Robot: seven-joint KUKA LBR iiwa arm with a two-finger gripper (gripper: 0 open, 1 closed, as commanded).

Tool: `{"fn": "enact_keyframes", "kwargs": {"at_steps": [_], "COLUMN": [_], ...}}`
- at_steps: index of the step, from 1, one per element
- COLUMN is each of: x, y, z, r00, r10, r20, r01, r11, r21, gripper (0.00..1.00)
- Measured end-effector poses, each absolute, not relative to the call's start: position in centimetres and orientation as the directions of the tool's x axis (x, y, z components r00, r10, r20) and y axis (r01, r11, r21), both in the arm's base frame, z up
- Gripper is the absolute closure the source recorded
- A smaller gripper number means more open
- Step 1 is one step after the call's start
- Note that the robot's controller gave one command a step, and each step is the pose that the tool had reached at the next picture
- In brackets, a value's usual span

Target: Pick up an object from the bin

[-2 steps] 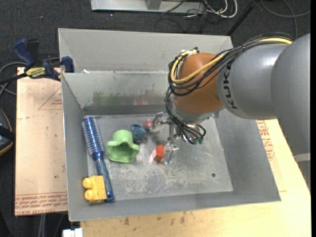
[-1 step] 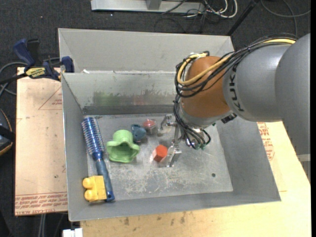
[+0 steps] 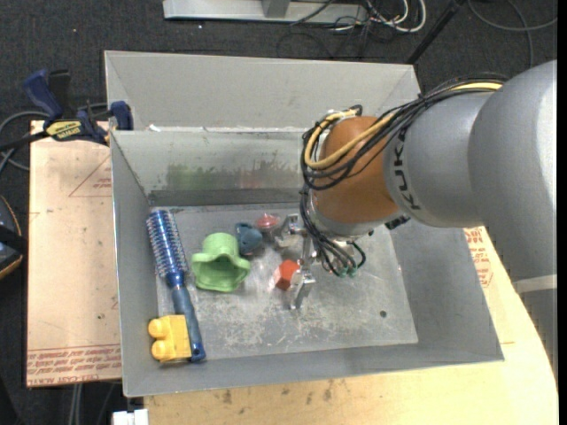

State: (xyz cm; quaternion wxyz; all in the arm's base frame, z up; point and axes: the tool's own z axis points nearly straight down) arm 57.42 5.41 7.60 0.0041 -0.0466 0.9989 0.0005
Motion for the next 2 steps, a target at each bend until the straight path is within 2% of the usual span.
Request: {"fn": "enact_keyframes", "kwargs": {"at_steps": [1,2], "x": [57.64,57.84], "y": [5.44,5.54], "z": [7.92,8.2], "r00": [-0.996,-0.995], "r10": [-0.094,-0.095], "r20": [-0.005,-0.011], "r01": [-0.094,-0.095], "r11": [0.996,0.995], "r21": [0.0,0.001], "gripper": [0.0,1.0]}}
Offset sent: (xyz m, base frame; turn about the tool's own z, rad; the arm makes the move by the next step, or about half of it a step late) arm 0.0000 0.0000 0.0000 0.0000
